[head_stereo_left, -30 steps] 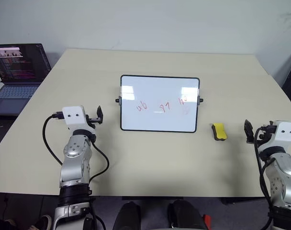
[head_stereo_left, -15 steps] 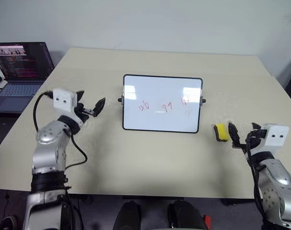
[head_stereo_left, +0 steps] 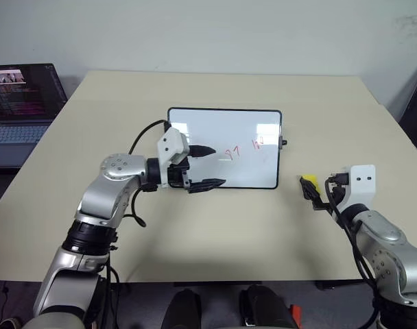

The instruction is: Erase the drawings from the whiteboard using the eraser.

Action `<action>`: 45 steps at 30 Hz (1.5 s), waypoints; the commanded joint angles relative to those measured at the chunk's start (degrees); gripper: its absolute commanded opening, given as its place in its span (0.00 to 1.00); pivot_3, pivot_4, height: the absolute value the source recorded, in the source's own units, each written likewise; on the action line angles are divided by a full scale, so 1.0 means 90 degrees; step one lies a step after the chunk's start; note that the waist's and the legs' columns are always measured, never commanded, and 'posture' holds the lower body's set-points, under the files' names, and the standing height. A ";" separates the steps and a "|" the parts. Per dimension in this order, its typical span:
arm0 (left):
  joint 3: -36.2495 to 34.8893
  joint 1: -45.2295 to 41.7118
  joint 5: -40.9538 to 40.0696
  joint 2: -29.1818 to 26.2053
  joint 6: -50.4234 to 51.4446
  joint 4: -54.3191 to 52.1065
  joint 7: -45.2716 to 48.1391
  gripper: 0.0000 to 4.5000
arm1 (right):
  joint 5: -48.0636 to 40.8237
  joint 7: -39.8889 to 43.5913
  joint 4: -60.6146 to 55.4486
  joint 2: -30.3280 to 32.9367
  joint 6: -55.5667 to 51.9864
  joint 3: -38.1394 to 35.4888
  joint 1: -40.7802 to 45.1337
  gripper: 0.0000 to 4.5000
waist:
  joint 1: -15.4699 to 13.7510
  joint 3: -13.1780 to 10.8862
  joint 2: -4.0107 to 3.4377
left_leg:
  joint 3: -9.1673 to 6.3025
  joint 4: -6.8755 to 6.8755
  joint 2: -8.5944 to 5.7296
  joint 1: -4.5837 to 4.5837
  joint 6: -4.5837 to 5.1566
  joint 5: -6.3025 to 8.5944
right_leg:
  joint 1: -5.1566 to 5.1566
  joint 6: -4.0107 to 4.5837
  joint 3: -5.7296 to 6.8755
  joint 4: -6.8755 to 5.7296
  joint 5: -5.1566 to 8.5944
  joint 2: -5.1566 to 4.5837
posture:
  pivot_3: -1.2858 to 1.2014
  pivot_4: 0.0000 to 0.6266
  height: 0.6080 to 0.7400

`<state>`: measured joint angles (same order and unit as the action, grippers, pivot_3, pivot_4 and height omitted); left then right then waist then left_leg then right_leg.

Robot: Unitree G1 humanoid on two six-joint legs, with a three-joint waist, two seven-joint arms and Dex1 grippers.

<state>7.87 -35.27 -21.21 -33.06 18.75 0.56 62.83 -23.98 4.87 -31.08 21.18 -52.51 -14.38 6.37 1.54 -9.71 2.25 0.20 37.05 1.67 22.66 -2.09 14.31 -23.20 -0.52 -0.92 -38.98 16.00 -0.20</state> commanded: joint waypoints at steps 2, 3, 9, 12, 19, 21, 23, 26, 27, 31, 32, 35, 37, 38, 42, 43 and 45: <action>0.0026 -0.0273 0.0082 0.0181 -0.0223 0.0132 0.0090 1.00 | -0.0072 -0.0038 0.0318 -0.0079 -0.0099 -0.0288 0.0316 0.99 | 0.0012 0.0000 0.0000 | 0.0003 0.0000 0.0001 0.0001 0.0000 0.0000 | 0.0000 0.0000 -0.0003 0.0002 0.0000 0.0000 | 0.52 0.24 1.00; 0.0035 -0.0315 0.0101 0.0215 -0.0237 0.0198 0.0112 1.00 | -0.0027 -0.0042 0.0470 -0.0111 0.0001 -0.0286 0.0399 0.99 | 0.0014 0.0000 0.0000 | 0.0003 0.0000 0.0001 0.0001 0.0001 0.0000 | -0.0002 0.0000 -0.0004 0.0002 0.0000 0.0000 | 0.52 0.24 1.00; 0.0201 -0.0536 0.0142 0.0278 -0.0304 0.0478 0.0558 1.00 | 0.0472 -0.0131 0.1223 -0.0175 0.0468 0.0112 0.0922 0.99 | 0.0026 -0.0002 -0.0004 | 0.0004 0.0000 0.0000 0.0004 0.0001 0.0000 | -0.0006 0.0000 -0.0003 0.0001 0.0000 0.0004 | 0.52 0.24 1.00; 0.0251 -0.0633 0.0182 0.0287 -0.0356 0.0610 0.0745 1.00 | 0.0691 -0.0138 0.1580 -0.0240 0.0660 0.0298 0.1119 0.99 | 0.0023 -0.0002 -0.0004 | 0.0005 0.0001 -0.0001 0.0005 0.0001 0.0000 | -0.0007 0.0000 -0.0005 0.0000 0.0000 0.0004 | 0.52 0.24 1.00; 0.0208 -0.0732 0.0277 0.0390 -0.0397 0.0802 0.0836 1.00 | 0.0942 -0.0046 0.2018 -0.0181 0.0861 0.0416 0.1229 0.99 | 0.0015 -0.0002 -0.0004 | 0.0001 0.0000 0.0004 0.0016 0.0001 0.0000 | -0.0013 0.0001 -0.0004 0.0004 0.0000 0.0001 | 0.52 0.24 1.00; 0.0201 -0.0739 0.0280 0.0399 -0.0409 0.0820 0.0843 1.00 | 0.0934 -0.0053 0.2001 -0.0211 0.0827 0.0369 0.1218 0.99 | 0.0016 -0.0002 -0.0004 | 0.0002 0.0001 0.0004 0.0016 0.0001 0.0000 | -0.0013 0.0001 -0.0004 0.0003 0.0000 0.0000 | 0.52 0.24 1.00; 0.0196 -0.0762 0.0292 0.0414 -0.0424 0.0863 0.0843 1.00 | 0.0903 -0.0036 0.1921 -0.0243 0.0744 0.0347 0.1175 0.99 | 0.0016 -0.0002 -0.0004 | 0.0001 0.0001 0.0004 0.0015 0.0001 0.0000 | -0.0013 0.0001 -0.0003 0.0002 0.0000 0.0001 | 0.52 0.24 1.00; 0.0193 -0.0786 0.0318 0.0448 -0.0440 0.0921 0.0845 1.00 | 0.0828 -0.0053 0.1852 -0.0346 0.0618 0.0299 0.1134 0.99 | 0.0018 -0.0002 -0.0004 | -0.0001 0.0001 0.0004 0.0014 0.0002 0.0000 | -0.0013 0.0001 -0.0001 0.0001 0.0000 0.0002 | 0.52 0.24 1.00; 0.0196 -0.0783 0.0322 0.0461 -0.0440 0.0923 0.0847 1.00 | 0.0831 -0.0045 0.1847 -0.0360 0.0592 0.0305 0.1118 0.99 | 0.0019 -0.0002 -0.0004 | -0.0001 0.0001 0.0004 0.0014 0.0001 0.0000 | -0.0013 0.0001 -0.0001 0.0001 0.0000 0.0002 | 0.52 0.24 1.00; 0.0187 -0.0795 0.0354 0.0504 -0.0448 0.0948 0.0867 1.00 | 0.0875 -0.0005 0.1885 -0.0380 0.0557 0.0322 0.1087 0.99 | 0.0018 -0.0002 -0.0004 | 0.0000 0.0001 0.0004 0.0015 0.0002 0.0000 | -0.0013 0.0001 -0.0003 0.0001 0.0000 0.0001 | 0.52 0.24 1.00; 0.0183 -0.0801 0.0359 0.0510 -0.0447 0.0955 0.0873 1.00 | 0.0881 -0.0003 0.1891 -0.0384 0.0559 0.0316 0.1085 0.99 | 0.0018 -0.0002 -0.0004 | 0.0000 0.0001 0.0004 0.0015 0.0002 0.0000 | -0.0013 0.0001 -0.0003 0.0001 0.0000 0.0001 | 0.52 0.24 1.00; 0.0181 -0.0809 0.0378 0.0521 -0.0461 0.0973 0.0882 1.00 | 0.0892 -0.0001 0.1936 -0.0380 0.0559 0.0283 0.1075 0.99 | 0.0018 -0.0002 -0.0004 | 0.0000 0.0001 0.0004 0.0015 0.0002 0.0000 | -0.0013 0.0001 -0.0002 0.0001 0.0000 0.0001 | 0.52 0.24 1.00; 0.0176 -0.0808 0.0383 0.0521 -0.0462 0.0971 0.0881 1.00 | 0.0888 0.0006 0.1961 -0.0378 0.0564 0.0259 0.1063 0.99 | 0.0018 -0.0002 -0.0004 | -0.0001 0.0001 0.0004 0.0015 0.0002 0.0000 | -0.0013 0.0001 -0.0002 0.0001 0.0000 0.0001 | 0.52 0.24 1.00; 0.0172 -0.0808 0.0384 0.0518 -0.0463 0.0974 0.0883 1.00 | 0.0881 0.0006 0.1963 -0.0385 0.0559 0.0249 0.1058 0.99 | 0.0018 -0.0002 -0.0004 | -0.0001 0.0001 0.0004 0.0015 0.0002 0.0000 | -0.0013 0.0001 -0.0002 0.0001 0.0000 0.0001 | 0.52 0.24 1.00; 0.0162 -0.0793 0.0404 0.0504 -0.0475 0.0977 0.0871 1.00 | 0.0868 0.0032 0.1948 -0.0397 0.0531 0.0236 0.1008 0.99 | 0.0018 -0.0002 -0.0004 | -0.0001 0.0001 0.0004 0.0015 0.0002 0.0000 | -0.0013 0.0001 -0.0002 0.0001 0.0000 0.0001 | 0.52 0.24 1.00; 0.0163 -0.0787 0.0403 0.0506 -0.0470 0.0967 0.0868 1.00 | 0.0871 0.0036 0.1959 -0.0396 0.0529 0.0231 0.0996 0.99 | 0.0018 -0.0002 -0.0004 | -0.0001 0.0001 0.0004 0.0015 0.0002 0.0000 | -0.0013 0.0001 -0.0002 0.0001 0.0000 0.0001 | 0.52 0.24 1.00; 0.0162 -0.0774 0.0403 0.0504 -0.0463 0.0950 0.0864 1.00 | 0.0873 0.0040 0.1966 -0.0397 0.0522 0.0227 0.0983 0.99 | 0.0018 -0.0002 -0.0004 | 0.0000 0.0001 0.0004 0.0015 0.0001 0.0000 | -0.0013 0.0001 -0.0002 0.0001 0.0000 0.0001 | 0.52 0.24 1.00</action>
<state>9.97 -40.97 -17.46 -28.74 15.55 9.80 70.61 -15.86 5.00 -12.09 17.54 -48.09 -11.15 14.83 1.70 -9.73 2.21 0.20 37.06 1.71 22.79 -2.07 14.31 -23.32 -0.51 -0.94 -38.98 16.00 -0.19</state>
